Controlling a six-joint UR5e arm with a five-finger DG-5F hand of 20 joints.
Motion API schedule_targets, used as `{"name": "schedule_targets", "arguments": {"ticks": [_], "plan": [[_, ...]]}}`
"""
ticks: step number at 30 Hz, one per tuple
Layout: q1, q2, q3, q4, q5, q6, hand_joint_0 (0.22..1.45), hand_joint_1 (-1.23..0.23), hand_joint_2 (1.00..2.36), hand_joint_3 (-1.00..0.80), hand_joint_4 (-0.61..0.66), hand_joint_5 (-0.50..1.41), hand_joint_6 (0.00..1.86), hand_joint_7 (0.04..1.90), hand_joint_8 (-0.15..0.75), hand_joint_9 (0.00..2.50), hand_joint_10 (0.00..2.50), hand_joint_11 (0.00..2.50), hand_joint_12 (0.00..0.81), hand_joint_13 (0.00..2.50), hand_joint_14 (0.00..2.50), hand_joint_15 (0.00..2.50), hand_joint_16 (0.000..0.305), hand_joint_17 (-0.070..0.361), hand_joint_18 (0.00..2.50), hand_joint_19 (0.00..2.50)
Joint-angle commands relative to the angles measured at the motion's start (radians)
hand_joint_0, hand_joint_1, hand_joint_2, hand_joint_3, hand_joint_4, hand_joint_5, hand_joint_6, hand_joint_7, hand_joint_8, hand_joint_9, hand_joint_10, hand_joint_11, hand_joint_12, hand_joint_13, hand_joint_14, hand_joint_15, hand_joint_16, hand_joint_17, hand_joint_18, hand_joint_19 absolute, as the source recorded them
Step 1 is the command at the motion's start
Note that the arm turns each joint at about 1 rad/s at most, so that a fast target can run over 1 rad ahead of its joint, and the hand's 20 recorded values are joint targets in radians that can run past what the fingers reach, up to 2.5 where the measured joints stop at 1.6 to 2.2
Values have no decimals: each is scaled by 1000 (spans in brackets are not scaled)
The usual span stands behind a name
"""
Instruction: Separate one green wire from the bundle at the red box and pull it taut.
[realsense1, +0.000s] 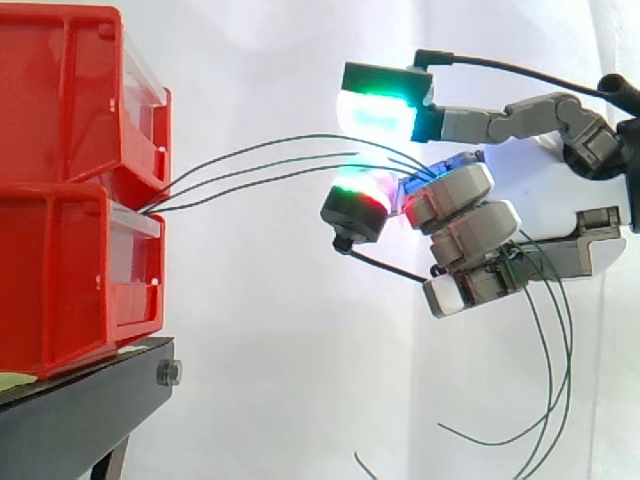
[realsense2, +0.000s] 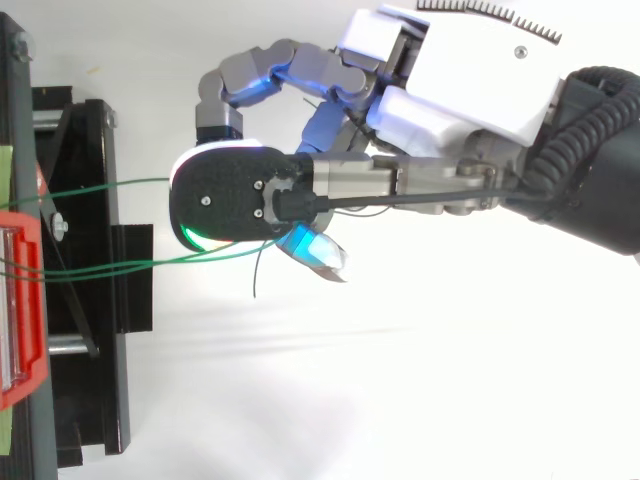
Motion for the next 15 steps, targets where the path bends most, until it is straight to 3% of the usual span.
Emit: {"name": "schedule_targets", "arguments": {"ticks": [1,8,15], "plan": [[-1,1,0,0,1,0,520,-481,1002,-468,176,-164,787,1255,301,1450,26,1518,363,1476,28,1282,69,156,1076,782],[-1,1,0,2,-3,2,512,-414,1000,-500,167,-162,776,1229,306,1453,24,1507,372,1481,28,1269,70,157,1081,779],[-25,1,0,-2,-5,-11,517,-385,1000,-500,183,-149,717,1251,300,1454,26,1511,366,1479,27,1261,70,157,1076,779]]}}
